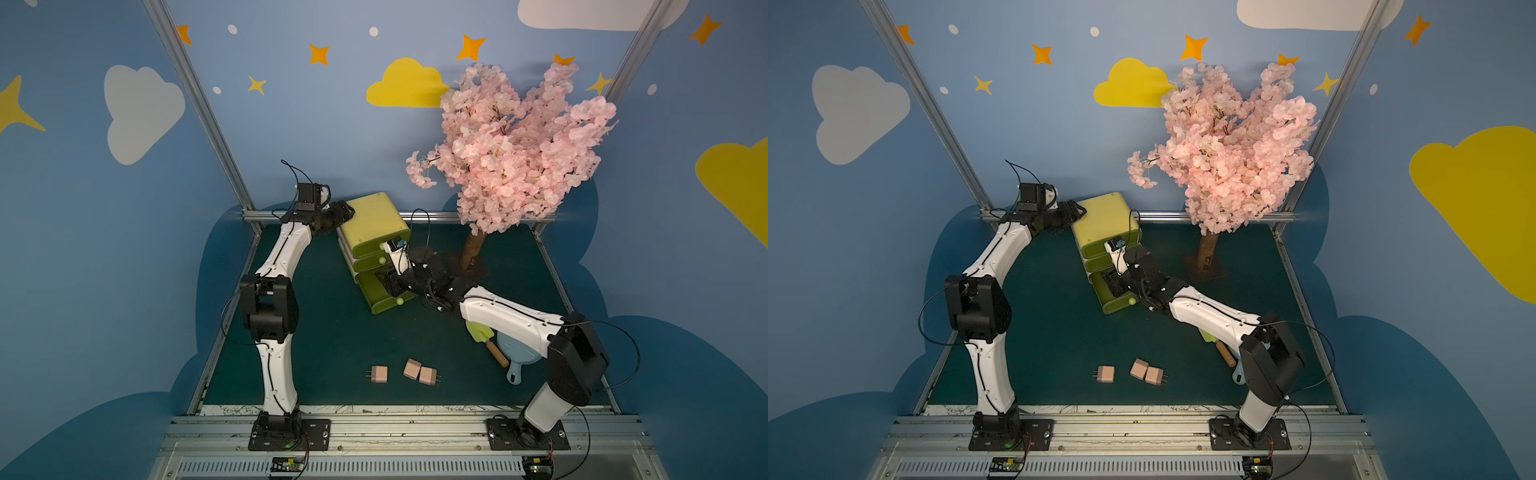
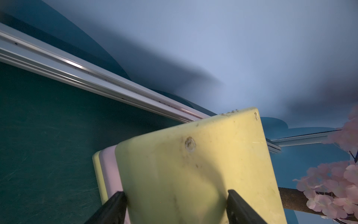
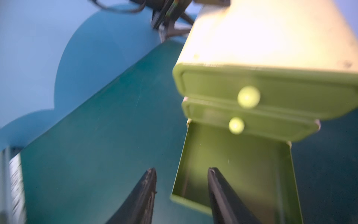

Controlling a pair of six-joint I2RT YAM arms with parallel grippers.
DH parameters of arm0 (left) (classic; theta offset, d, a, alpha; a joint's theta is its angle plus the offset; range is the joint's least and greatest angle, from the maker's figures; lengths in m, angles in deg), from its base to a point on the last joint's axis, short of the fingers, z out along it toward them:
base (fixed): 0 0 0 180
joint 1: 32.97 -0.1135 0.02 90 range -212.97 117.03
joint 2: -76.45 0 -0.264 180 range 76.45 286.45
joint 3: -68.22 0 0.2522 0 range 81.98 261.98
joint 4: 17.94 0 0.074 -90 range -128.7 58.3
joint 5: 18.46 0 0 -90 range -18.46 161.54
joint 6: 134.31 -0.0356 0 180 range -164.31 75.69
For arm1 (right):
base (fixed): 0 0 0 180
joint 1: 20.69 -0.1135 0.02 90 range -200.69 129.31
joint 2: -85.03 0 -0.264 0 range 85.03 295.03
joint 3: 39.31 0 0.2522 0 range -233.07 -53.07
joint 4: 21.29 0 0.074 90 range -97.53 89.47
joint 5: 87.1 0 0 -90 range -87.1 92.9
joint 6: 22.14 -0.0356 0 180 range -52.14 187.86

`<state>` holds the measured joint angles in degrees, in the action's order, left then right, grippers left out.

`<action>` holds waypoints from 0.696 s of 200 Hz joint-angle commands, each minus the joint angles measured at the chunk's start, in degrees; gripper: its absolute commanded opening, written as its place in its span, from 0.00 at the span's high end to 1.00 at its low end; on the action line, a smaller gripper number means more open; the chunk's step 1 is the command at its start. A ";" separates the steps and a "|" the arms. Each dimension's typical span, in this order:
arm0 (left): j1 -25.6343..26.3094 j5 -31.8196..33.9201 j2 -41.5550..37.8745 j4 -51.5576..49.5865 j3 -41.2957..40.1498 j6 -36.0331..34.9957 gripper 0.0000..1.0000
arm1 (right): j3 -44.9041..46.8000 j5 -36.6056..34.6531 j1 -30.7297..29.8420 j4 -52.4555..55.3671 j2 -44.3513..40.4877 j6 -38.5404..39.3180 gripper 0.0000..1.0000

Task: Place the plugs into the drawer by color
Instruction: Pick up the plug from the center of the board.

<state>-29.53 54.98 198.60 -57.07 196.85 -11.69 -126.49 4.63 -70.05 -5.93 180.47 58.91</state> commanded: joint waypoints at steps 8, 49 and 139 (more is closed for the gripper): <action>1.35 2.14 1.69 -9.35 -2.56 -1.86 0.19 | 3.18 6.40 -2.90 19.96 -1.26 3.74 0.50; 1.98 2.49 1.26 -9.70 -2.57 -2.29 0.19 | 6.31 5.74 -11.63 25.18 -0.87 11.57 0.49; 2.09 2.84 0.55 -10.05 -2.60 -2.65 0.19 | 2.85 3.93 -21.38 30.87 7.29 16.72 0.39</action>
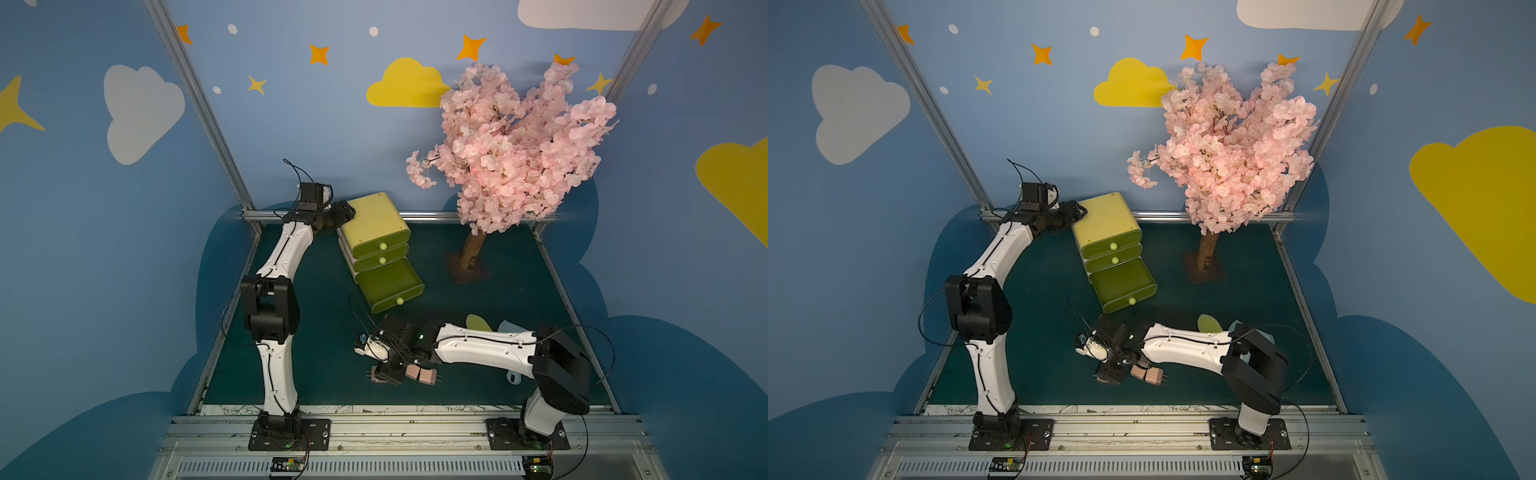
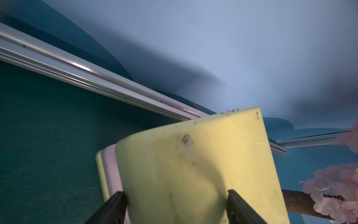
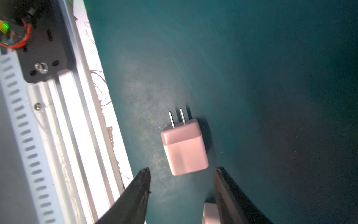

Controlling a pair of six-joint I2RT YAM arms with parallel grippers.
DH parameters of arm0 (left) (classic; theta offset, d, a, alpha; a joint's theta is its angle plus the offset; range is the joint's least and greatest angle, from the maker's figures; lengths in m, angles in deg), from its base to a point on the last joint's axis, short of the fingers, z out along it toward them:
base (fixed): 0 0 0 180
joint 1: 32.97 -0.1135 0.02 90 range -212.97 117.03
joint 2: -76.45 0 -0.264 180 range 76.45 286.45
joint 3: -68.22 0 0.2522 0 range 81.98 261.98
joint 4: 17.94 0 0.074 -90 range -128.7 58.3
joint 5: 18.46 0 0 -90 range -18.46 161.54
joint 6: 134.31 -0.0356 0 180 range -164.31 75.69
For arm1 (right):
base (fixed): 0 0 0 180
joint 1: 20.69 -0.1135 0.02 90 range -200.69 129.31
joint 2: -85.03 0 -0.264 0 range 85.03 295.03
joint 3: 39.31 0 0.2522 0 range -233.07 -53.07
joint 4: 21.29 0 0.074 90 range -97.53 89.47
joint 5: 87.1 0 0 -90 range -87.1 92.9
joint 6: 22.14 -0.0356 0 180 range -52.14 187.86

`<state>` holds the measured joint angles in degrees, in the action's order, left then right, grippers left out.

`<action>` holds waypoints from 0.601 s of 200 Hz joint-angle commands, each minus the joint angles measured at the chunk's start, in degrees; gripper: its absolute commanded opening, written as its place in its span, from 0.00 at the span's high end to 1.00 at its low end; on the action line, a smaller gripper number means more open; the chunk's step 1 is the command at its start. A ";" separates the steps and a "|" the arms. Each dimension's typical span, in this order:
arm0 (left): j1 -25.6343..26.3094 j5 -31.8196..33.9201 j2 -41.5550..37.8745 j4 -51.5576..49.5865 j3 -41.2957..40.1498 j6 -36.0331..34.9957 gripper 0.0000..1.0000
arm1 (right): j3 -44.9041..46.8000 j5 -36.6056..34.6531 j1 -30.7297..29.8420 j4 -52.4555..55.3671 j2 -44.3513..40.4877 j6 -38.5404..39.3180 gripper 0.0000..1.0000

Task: Place the plugs into the drawer by color
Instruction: Pick up the plug from the center of the board.

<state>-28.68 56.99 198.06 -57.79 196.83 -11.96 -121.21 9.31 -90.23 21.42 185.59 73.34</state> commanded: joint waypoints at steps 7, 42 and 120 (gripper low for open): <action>1.25 0.83 1.01 -9.33 -2.47 -2.39 0.19 | -2.86 -1.07 -1.45 3.81 2.81 2.43 0.37; 1.24 0.81 0.79 -9.33 -2.58 -2.48 0.19 | -4.14 -2.09 -1.78 3.88 5.26 2.94 0.30; 1.66 0.76 1.05 -9.33 -2.44 -2.48 0.19 | -7.03 -4.31 -1.65 3.92 10.50 3.32 0.31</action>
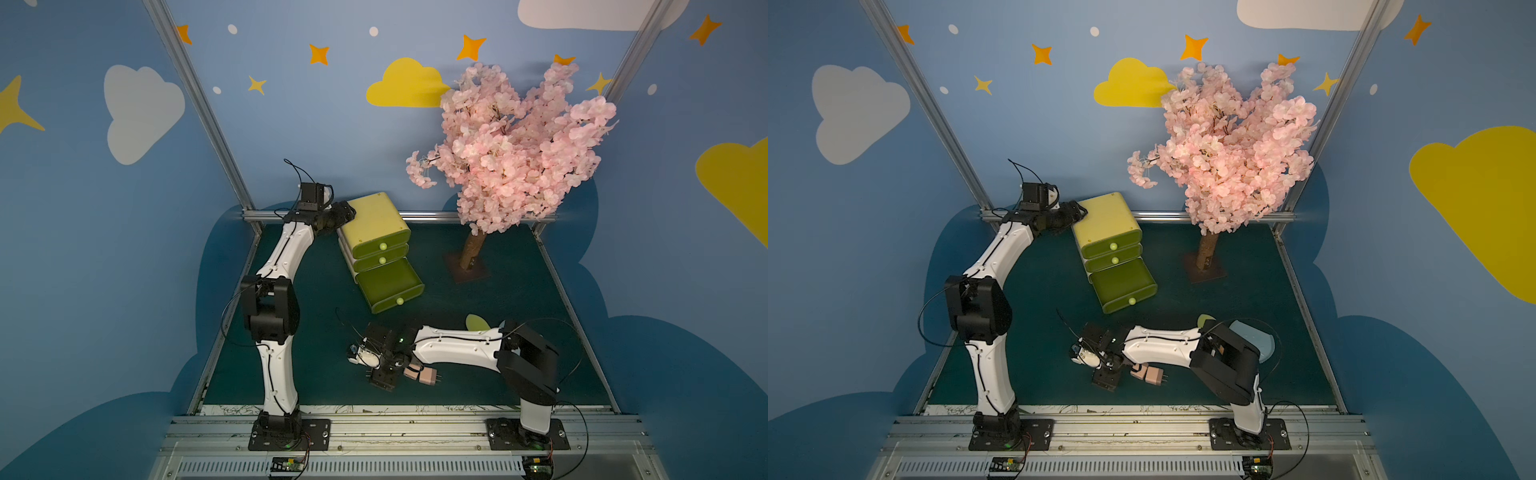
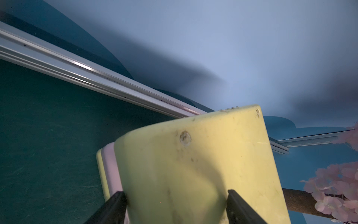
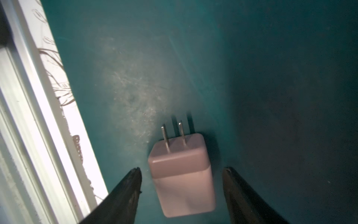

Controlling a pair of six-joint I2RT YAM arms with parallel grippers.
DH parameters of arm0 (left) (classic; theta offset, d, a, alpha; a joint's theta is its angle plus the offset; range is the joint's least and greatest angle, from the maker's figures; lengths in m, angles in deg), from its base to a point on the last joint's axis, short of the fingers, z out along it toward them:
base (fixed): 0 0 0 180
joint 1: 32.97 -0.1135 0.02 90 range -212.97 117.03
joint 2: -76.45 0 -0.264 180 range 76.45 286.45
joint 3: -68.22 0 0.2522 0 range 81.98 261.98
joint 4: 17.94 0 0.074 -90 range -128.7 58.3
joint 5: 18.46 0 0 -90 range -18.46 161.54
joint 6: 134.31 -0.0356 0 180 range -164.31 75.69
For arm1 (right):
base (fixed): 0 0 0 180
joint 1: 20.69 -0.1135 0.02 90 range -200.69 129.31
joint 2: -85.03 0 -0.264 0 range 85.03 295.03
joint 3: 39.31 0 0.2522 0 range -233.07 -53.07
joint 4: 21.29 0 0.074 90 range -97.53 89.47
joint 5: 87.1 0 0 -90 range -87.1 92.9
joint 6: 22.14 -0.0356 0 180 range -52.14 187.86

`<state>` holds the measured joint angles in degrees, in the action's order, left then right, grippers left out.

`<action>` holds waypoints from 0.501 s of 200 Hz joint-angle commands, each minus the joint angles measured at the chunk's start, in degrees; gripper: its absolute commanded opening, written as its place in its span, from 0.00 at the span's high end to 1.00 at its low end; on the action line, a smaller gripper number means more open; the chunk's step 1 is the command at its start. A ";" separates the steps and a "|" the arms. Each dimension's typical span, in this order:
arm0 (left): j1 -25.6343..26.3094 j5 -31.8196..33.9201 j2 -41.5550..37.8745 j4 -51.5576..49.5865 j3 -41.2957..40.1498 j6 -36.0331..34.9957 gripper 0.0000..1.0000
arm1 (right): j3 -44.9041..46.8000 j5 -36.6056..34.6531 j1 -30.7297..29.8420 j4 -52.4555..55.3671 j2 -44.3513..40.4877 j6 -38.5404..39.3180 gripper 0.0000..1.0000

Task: Place the plugs into the drawer by color
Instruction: Pick up the plug from the center of the board.

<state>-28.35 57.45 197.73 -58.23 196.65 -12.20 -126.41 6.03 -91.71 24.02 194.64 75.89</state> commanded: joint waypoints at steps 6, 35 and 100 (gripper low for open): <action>1.35 0.37 1.34 -8.90 -2.26 -2.19 0.19 | -1.90 -1.03 -0.08 1.23 1.56 0.77 0.32; 1.43 0.35 1.43 -8.90 -2.26 -2.15 0.19 | -2.62 -1.11 -0.09 1.13 2.48 0.69 0.38; 1.52 0.32 1.60 -8.81 -2.17 -2.04 0.19 | -2.66 -1.01 0.54 1.43 1.20 0.19 0.55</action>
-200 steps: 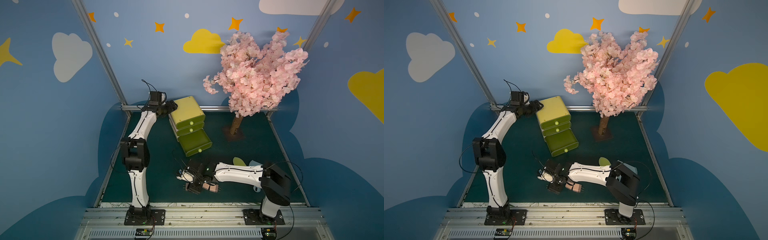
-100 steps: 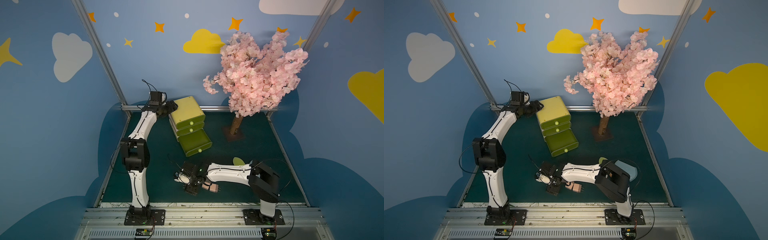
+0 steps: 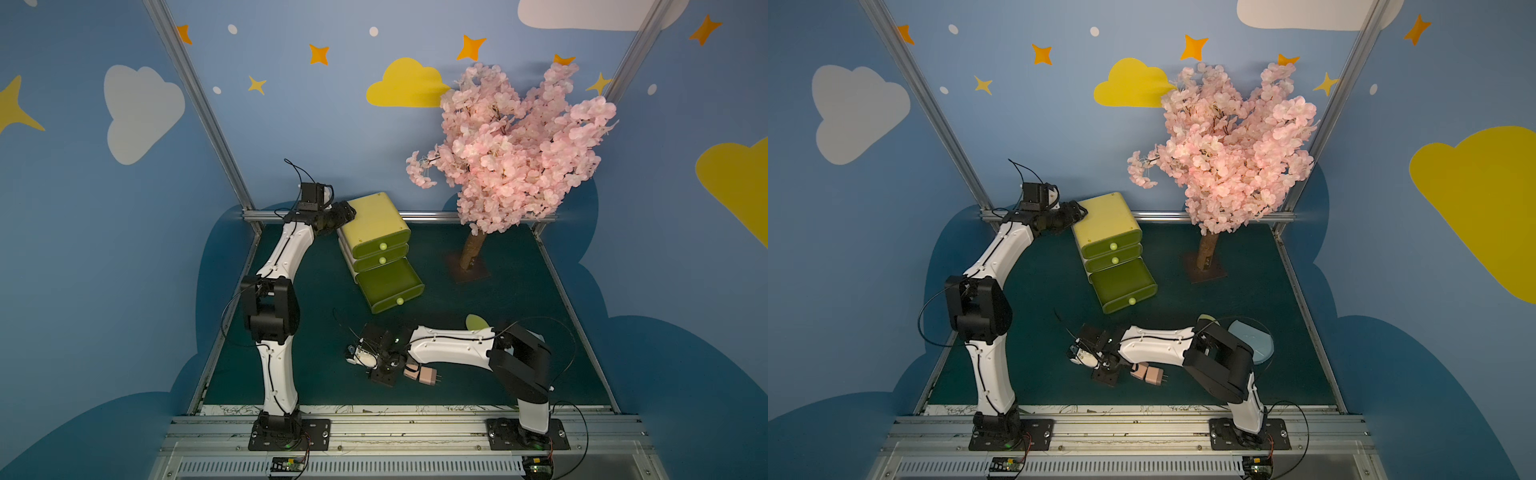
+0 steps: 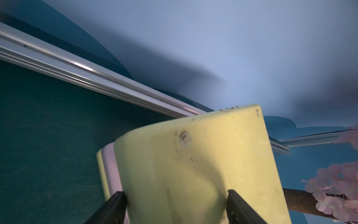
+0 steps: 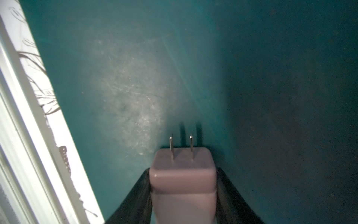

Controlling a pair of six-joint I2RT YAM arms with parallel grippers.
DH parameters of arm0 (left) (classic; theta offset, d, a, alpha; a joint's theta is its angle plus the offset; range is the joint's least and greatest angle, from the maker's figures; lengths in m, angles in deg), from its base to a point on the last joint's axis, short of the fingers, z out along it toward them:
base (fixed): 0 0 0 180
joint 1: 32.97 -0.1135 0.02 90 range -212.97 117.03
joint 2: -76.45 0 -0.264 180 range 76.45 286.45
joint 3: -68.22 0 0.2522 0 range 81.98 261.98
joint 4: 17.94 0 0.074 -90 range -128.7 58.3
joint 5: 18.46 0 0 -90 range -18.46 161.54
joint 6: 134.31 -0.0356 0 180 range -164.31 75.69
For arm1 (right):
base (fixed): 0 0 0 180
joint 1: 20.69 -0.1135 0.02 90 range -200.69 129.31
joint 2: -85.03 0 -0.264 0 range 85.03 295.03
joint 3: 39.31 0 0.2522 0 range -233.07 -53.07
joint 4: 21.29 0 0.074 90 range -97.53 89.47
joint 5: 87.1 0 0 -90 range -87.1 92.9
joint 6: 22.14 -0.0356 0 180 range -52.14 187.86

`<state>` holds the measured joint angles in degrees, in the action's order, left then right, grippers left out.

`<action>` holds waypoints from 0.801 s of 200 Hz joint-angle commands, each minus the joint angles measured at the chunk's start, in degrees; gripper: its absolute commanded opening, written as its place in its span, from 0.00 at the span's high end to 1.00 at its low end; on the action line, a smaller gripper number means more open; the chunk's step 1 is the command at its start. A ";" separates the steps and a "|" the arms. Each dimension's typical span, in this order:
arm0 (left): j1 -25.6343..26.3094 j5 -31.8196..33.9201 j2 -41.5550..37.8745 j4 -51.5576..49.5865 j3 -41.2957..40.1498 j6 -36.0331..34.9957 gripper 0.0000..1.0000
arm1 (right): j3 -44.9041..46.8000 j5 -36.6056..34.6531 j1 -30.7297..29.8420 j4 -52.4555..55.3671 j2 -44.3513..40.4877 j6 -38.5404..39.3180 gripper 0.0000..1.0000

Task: Place the plugs into the drawer by color
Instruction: Pick up the plug from the center of the board, then place the plug in the drawer.

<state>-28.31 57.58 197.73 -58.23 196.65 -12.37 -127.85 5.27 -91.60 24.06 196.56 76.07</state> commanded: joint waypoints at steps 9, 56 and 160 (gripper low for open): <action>1.46 0.19 1.60 -8.81 -2.22 -1.91 0.19 | -1.28 -0.26 0.65 1.38 -1.33 -0.20 0.55; 1.42 0.23 1.43 -8.81 -2.18 -2.06 0.19 | -6.57 -5.12 4.46 5.79 -4.02 -3.87 0.58; 1.24 0.22 1.95 -8.63 -1.85 -1.89 0.19 | -35.86 -7.74 17.47 16.17 7.60 -13.07 0.62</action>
<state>-28.28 57.63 197.73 -58.23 196.65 -12.41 -157.97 -0.35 -74.45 34.92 198.68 65.49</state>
